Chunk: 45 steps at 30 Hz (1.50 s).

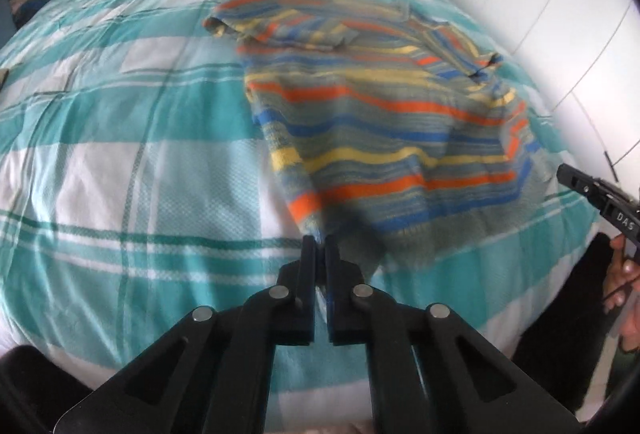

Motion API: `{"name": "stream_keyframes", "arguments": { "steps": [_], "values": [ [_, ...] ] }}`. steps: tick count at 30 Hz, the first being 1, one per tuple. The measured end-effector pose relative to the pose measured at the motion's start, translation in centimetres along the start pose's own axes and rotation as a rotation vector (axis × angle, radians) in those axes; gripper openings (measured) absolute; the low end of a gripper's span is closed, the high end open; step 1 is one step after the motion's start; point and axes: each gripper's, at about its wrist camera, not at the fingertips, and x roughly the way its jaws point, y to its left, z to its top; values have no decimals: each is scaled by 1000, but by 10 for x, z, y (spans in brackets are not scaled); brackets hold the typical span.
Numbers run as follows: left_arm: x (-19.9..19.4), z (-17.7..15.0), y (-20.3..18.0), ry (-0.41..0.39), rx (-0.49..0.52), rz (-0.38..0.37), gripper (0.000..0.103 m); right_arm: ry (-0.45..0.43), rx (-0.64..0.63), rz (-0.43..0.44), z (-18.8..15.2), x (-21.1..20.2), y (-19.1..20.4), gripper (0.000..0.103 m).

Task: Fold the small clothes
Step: 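Grasp the striped sweater's hem with the left and right grippers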

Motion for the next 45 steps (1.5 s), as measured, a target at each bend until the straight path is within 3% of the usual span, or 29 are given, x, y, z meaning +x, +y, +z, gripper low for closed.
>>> {"name": "stream_keyframes", "arguments": {
  "steps": [4, 8, 10, 12, 14, 15, 17, 18, 19, 20, 21, 22, 23, 26, 28, 31, 33, 35, 37, 40, 43, 45],
  "values": [
    [-27, -18, 0, 25, 25, -12, 3, 76, 176, 37, -36, -23, -50, 7],
    [-2, -18, 5, 72, 29, 95, 5, 132, 256, 23, -58, -10, -75, 13],
    [4, -18, 8, 74, 12, 99, 7, 94, 275, 74, -50, -12, -74, 30],
    [6, -18, 10, 64, -6, 73, 7, 46, 253, 123, -39, -15, -62, 66],
    [9, -18, 10, 61, -22, 83, 9, -7, 176, 153, -22, -12, -38, 84],
    [10, -18, 9, 59, -26, 90, 16, -14, 138, 144, -18, -8, -28, 84],
    [11, -17, 7, 50, -27, 114, 37, -10, 63, 109, -3, 15, -7, 84],
    [11, -18, 5, 39, -28, 134, 55, -2, 41, 72, 1, 27, 0, 84],
    [11, -18, 5, 29, -28, 151, 62, 13, 30, 31, 5, 39, 2, 84],
    [13, -19, 3, 28, -22, 159, 62, 35, 30, 5, 8, 51, 1, 79],
    [17, -19, 2, 41, -16, 159, 52, 48, 47, 16, 10, 52, -1, 55],
    [20, -20, 2, 55, -16, 150, 18, 67, 81, 43, 9, 54, -7, 43],
    [24, -21, 2, 80, -23, 110, 3, 67, 97, 52, 9, 51, -11, 30],
    [22, -19, 5, 81, -28, 75, 2, 42, 120, 66, 8, 24, -26, 10],
    [12, -18, 7, 77, -42, 28, 2, 39, 173, 123, 8, 2, -40, 10],
    [-21, -12, 15, 61, -84, -113, 2, 54, 271, 231, 10, -24, -60, 6],
    [-42, -9, 22, 48, -104, -160, 1, 76, 377, 343, 7, -36, -81, 4],
    [-51, -7, 30, 55, -127, -168, 1, 99, 477, 392, 0, -34, -102, 3],
    [-41, -9, 34, 87, -136, -137, 1, 132, 514, 314, -12, -23, -120, 3],
    [-7, -18, 36, 162, -129, -28, 2, 190, 543, 215, -30, 2, -140, 3],
    [13, -24, 36, 191, -146, -20, 2, 193, 535, 165, -40, 14, -146, 5],
    [10, -23, 35, 168, -148, -28, 2, 172, 503, 178, -39, 13, -141, 14]
  ]
}}
